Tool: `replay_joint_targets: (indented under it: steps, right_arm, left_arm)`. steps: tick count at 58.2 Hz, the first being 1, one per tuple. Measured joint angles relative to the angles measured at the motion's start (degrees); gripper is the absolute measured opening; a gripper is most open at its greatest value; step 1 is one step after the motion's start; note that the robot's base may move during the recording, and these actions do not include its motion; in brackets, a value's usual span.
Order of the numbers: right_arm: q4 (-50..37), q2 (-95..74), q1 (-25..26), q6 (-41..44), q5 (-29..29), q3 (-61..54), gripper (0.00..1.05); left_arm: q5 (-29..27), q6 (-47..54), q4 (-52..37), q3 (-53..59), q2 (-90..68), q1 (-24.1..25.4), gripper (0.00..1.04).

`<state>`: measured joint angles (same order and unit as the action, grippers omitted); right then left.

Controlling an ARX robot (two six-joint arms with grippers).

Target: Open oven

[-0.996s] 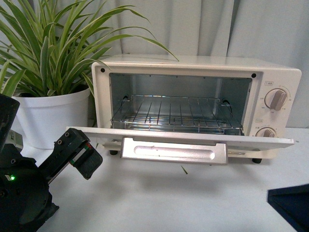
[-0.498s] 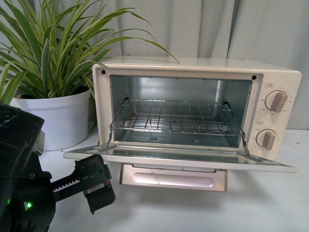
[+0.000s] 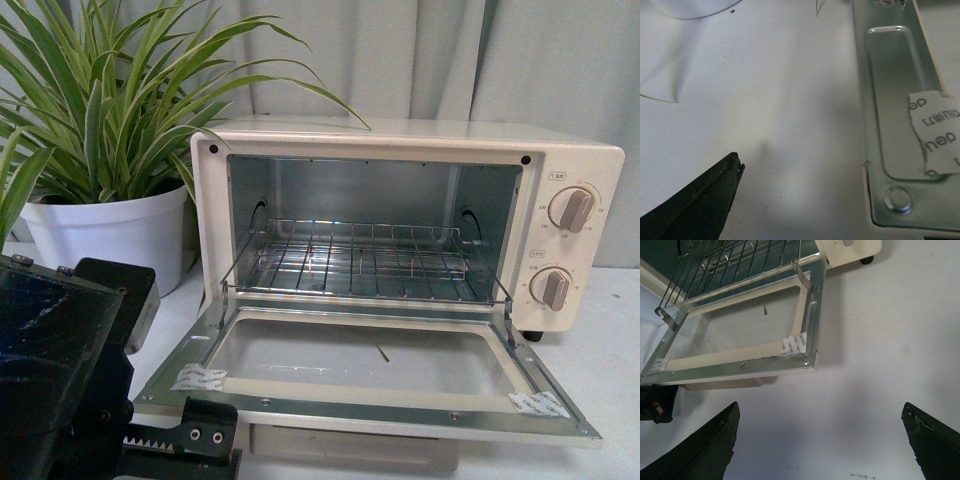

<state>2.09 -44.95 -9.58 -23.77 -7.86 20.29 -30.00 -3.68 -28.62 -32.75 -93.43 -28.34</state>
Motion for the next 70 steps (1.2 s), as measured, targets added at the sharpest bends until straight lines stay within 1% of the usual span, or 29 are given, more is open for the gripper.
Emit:
replay_joint_targets:
  steps: [7,19,24,30,34,42,52,59,70]
  right_arm:
    - [-0.07,-0.04,0.02,0.28,-0.13,0.00,0.95]
    - [1.03,2.10,0.33,1.77,-1.29,-0.02,0.95]
    - [2.12,3.83,0.50,2.51,-1.49,-0.04,0.95]
    - [3.74,6.69,0.50,3.82,-1.73,-0.63,0.95]
    - [5.25,9.88,0.39,5.27,-1.40,-1.46,0.95]
    - [9.14,18.73,-0.98,8.37,-0.31,-3.93,0.95]
    - [13.49,29.66,-0.98,11.45,-0.68,-7.08,0.95]
    - [13.51,33.20,1.55,13.51,-3.39,-8.55,0.95]
    - [13.29,34.62,6.47,15.93,-7.39,-11.41,0.95]
  left_arm:
    - [0.50,4.24,-0.07,0.68,0.26,-0.46,0.98]
    - [3.19,7.93,-0.13,4.04,5.33,-1.90,0.98]
    - [1.77,9.60,-0.92,6.54,8.48,-2.97,0.98]
    - [1.70,9.66,-0.87,9.40,13.40,-4.59,0.98]
    - [1.03,9.66,-0.35,11.52,18.36,-6.60,0.98]
    - [-1.18,8.37,4.48,16.06,30.58,-11.39,0.98]
    - [-4.92,6.34,11.58,20.33,45.51,-11.78,0.98]
    - [-6.97,5.09,15.78,22.69,54.21,-11.61,0.98]
    - [-10.23,3.13,25.11,25.29,68.48,-11.65,0.98]
